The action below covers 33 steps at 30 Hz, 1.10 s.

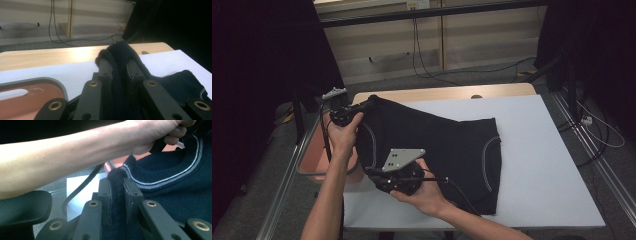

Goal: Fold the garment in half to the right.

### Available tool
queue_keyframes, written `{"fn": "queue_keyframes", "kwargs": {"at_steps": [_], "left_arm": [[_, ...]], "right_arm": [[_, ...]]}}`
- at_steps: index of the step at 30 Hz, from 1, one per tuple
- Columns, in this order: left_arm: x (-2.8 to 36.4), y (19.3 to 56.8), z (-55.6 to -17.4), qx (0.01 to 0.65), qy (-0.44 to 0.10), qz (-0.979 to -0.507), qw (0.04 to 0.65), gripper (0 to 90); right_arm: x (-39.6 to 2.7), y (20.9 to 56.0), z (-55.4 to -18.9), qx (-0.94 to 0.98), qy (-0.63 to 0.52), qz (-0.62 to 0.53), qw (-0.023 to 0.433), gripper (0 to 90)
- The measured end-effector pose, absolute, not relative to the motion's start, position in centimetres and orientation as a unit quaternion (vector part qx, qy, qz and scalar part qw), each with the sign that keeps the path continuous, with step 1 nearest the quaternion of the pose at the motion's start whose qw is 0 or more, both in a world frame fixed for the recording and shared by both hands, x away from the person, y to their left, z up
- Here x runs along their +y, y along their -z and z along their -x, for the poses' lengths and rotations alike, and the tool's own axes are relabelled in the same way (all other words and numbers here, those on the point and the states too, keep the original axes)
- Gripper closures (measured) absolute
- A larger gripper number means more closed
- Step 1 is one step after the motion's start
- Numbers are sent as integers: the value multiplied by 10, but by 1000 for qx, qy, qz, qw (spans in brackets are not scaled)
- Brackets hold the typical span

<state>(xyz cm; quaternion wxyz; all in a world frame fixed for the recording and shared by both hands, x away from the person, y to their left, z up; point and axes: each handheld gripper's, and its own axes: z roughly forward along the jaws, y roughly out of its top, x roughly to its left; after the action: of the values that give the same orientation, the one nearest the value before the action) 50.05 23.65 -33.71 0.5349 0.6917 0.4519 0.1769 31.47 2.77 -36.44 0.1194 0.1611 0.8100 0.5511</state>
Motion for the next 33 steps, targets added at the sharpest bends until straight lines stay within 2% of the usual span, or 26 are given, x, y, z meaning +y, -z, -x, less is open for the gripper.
{"fn": "queue_keyframes", "kwargs": {"at_steps": [33], "left_arm": [[269,318,-500,464,-195,-684,529,778]], "right_arm": [[60,347,-323,810,-559,-137,114,778]]}}
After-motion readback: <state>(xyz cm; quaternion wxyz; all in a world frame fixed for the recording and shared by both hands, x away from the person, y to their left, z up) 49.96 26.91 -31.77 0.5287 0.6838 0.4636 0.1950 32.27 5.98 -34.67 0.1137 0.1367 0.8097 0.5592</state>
